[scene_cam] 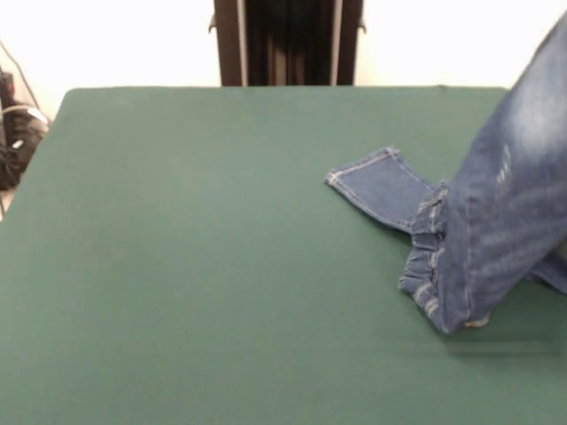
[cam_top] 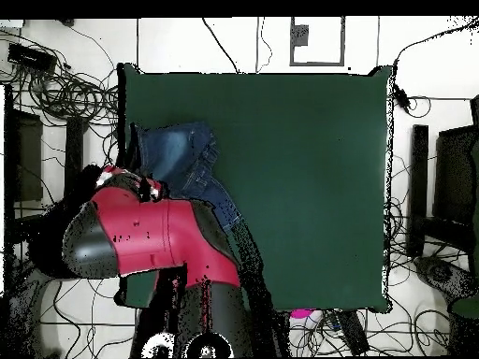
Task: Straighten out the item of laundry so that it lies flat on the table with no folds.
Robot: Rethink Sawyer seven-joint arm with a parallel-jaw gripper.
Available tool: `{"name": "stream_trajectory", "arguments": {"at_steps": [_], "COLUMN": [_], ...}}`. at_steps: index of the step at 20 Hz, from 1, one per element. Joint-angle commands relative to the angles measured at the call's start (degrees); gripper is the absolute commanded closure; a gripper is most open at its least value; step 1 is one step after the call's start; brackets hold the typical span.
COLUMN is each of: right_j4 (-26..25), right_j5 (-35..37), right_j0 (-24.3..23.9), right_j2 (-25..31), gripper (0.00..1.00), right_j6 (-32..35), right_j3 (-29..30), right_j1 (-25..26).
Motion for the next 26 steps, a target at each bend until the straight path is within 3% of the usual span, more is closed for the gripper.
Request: {"name": "stream_trajectory", "arguments": {"at_steps": [1,12,15,22,24,26], "right_j4": [-0.3,2.8,4.0,12.8,15.2,15.3], "right_j5": [-5.4,-1.2,0.5,2.8,2.5,4.3], "right_j0": [2.8,13.8,18.7,31.4,32.1,30.0], "right_j2": [5.6,-2.8,-6.9,-17.7,-18.4,-17.3], "gripper": [1.0,1.0,1.0,1.0,1.0,1.0], "right_j6": [5.9,15.1,19.4,33.6,34.1,30.2], "right_j3": [3.5,-3.7,-6.2,-14.5,-16.3,-18.0], "right_j1": [7.2,11.7,13.3,21.6,23.4,23.1]}}
